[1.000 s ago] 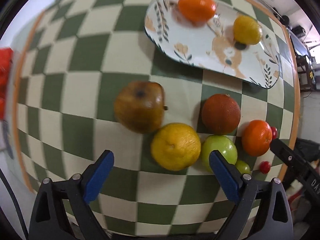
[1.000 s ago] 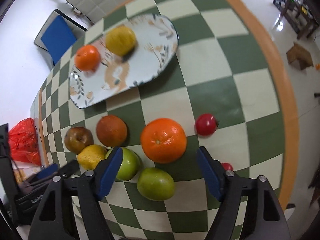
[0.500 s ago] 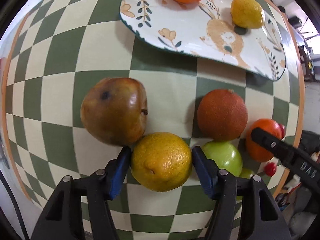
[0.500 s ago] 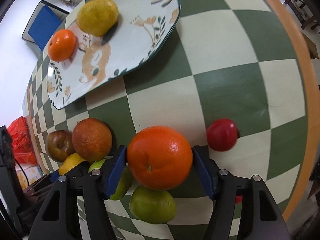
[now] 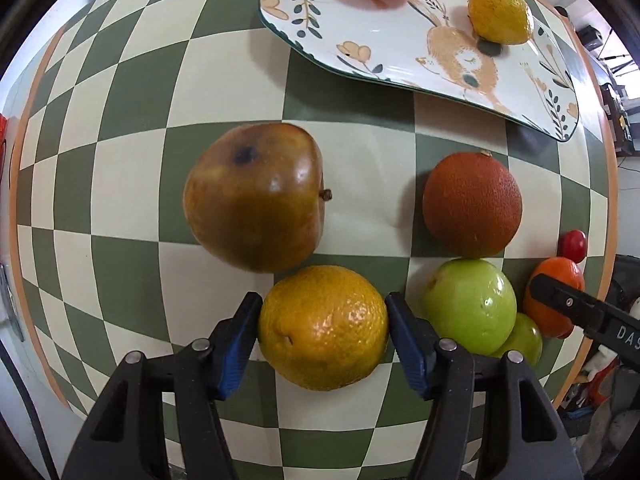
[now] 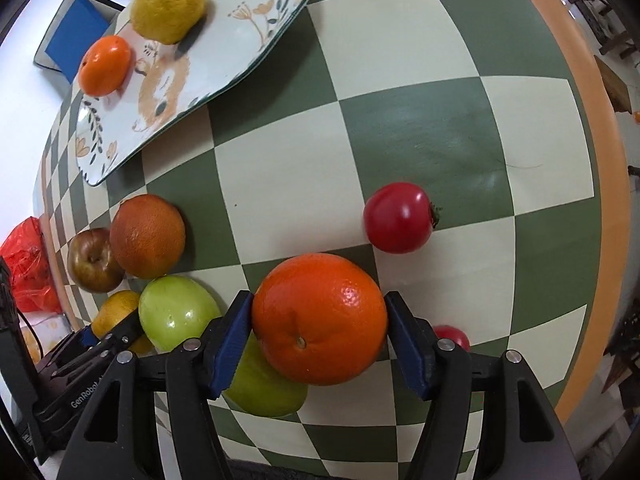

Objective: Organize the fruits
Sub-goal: 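Grasp a yellow citrus with the left tool while the right tool grasps an orange, then place the citrus on the plate with the left tool while the right places the orange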

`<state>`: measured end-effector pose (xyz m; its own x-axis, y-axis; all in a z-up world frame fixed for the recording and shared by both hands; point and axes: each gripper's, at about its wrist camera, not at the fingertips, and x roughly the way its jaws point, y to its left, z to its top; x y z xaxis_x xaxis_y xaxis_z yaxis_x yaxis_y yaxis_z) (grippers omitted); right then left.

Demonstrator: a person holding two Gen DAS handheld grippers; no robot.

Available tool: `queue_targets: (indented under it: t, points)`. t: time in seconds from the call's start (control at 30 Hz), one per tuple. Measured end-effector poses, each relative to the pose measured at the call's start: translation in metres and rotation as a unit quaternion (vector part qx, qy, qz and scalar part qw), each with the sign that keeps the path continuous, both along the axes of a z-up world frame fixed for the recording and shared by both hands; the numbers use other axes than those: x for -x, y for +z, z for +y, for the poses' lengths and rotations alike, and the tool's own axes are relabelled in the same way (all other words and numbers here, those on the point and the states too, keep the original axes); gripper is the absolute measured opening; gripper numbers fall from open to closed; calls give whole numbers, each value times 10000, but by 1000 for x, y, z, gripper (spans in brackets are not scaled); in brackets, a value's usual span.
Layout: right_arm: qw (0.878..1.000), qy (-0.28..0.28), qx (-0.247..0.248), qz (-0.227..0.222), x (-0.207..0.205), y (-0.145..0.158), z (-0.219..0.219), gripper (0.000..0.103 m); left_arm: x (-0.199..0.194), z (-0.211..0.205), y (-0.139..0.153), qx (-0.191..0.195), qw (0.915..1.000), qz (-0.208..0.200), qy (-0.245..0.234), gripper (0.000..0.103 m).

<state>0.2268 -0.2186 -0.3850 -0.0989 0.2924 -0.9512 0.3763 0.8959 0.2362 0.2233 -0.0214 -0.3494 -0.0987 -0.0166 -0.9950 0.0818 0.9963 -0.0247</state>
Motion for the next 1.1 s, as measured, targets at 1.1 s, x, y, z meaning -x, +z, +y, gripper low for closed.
queue_targets:
  t: [1.1]
  points:
    - [9978, 513, 183, -367, -2, 20, 19, 67, -18, -47, 28, -38, 9990, -142, -414, 60]
